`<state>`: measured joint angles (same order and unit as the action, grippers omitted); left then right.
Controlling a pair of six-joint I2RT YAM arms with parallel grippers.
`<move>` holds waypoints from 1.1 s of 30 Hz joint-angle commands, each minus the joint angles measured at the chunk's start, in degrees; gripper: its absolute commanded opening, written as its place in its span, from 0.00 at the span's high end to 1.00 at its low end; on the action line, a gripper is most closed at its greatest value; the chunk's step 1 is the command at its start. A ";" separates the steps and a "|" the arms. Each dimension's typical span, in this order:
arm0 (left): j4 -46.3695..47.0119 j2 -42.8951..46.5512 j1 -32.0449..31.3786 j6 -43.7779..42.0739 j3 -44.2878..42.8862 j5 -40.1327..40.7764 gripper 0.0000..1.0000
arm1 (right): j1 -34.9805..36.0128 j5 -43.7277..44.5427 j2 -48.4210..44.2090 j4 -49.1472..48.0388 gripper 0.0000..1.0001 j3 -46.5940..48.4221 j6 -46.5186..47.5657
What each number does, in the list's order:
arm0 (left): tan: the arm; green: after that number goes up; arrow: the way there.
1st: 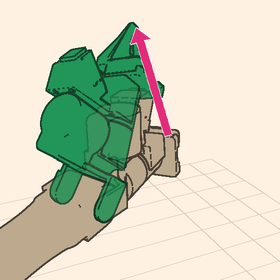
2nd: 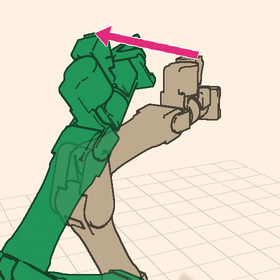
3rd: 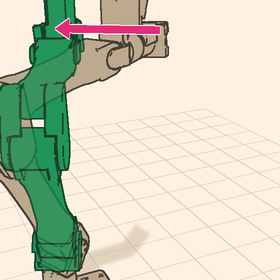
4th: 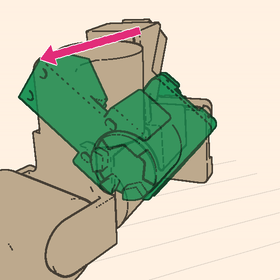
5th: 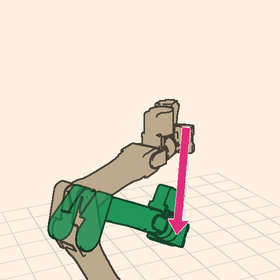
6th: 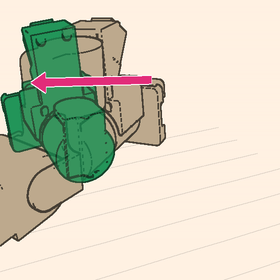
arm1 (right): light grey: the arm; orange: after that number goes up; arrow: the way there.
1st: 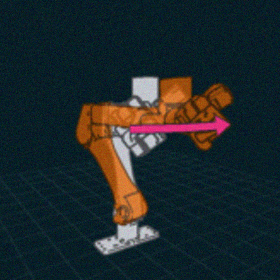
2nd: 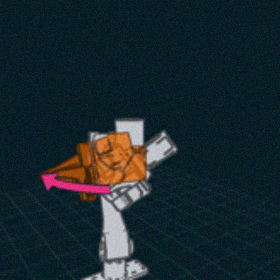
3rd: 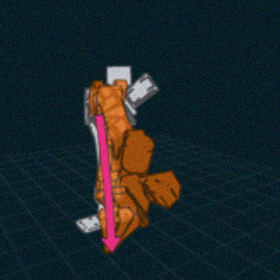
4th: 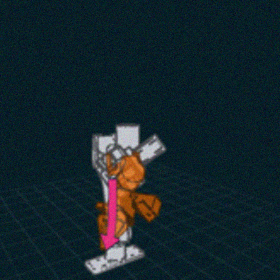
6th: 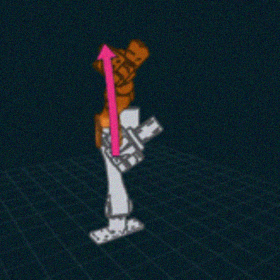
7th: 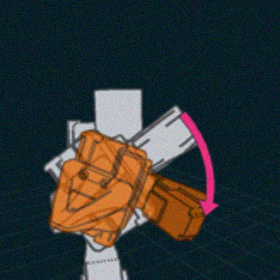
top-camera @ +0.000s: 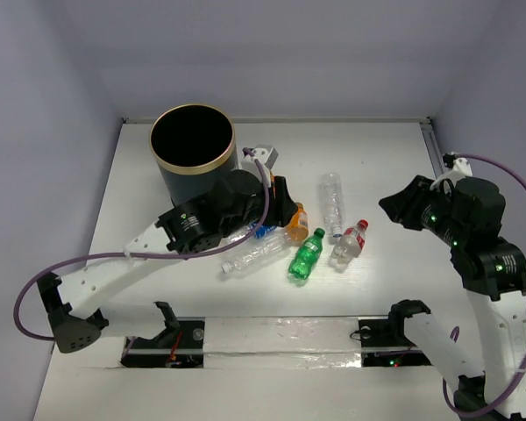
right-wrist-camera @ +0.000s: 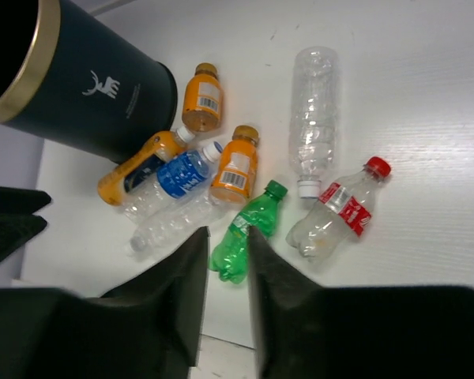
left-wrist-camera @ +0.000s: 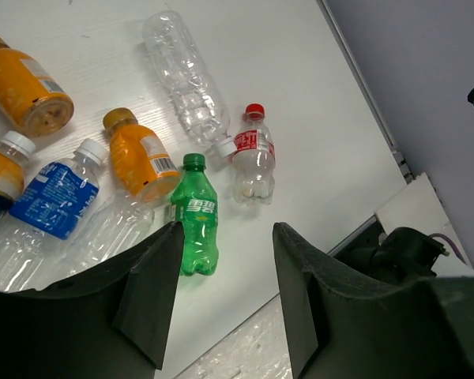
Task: Put the plastic bottles in the bin
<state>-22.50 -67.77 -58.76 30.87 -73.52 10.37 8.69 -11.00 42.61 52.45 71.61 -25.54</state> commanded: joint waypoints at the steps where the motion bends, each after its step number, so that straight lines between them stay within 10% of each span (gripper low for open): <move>1: 4.13 -0.87 0.05 -0.55 -0.06 -3.33 0.54 | -0.25 -0.59 -0.34 -0.94 0.73 -0.60 -0.39; 3: 5.27 -2.10 0.05 -0.46 0.39 -4.39 0.55 | -0.25 -0.68 -0.07 -1.03 0.98 -0.34 -0.30; 9: 1.69 -10.18 0.58 -0.81 -3.03 -5.10 1.00 | -0.25 2.30 0.28 0.55 1.00 0.54 2.24; 16: -1.05 -19.94 0.58 -1.25 -9.44 -1.94 1.00 | -0.25 3.09 2.39 0.11 1.00 -1.47 3.65; 25: -4.83 -31.19 0.58 -1.43 -14.46 4.38 0.65 | -0.25 -1.21 0.99 -2.26 1.00 -5.96 3.48; 33: -4.92 -36.29 1.11 -0.29 -17.10 7.56 0.51 | -0.25 -3.58 -0.95 -2.79 0.57 -9.30 3.92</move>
<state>-27.05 -105.19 -58.02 29.98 -87.77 15.25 8.69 -12.60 42.28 52.29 62.72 -22.68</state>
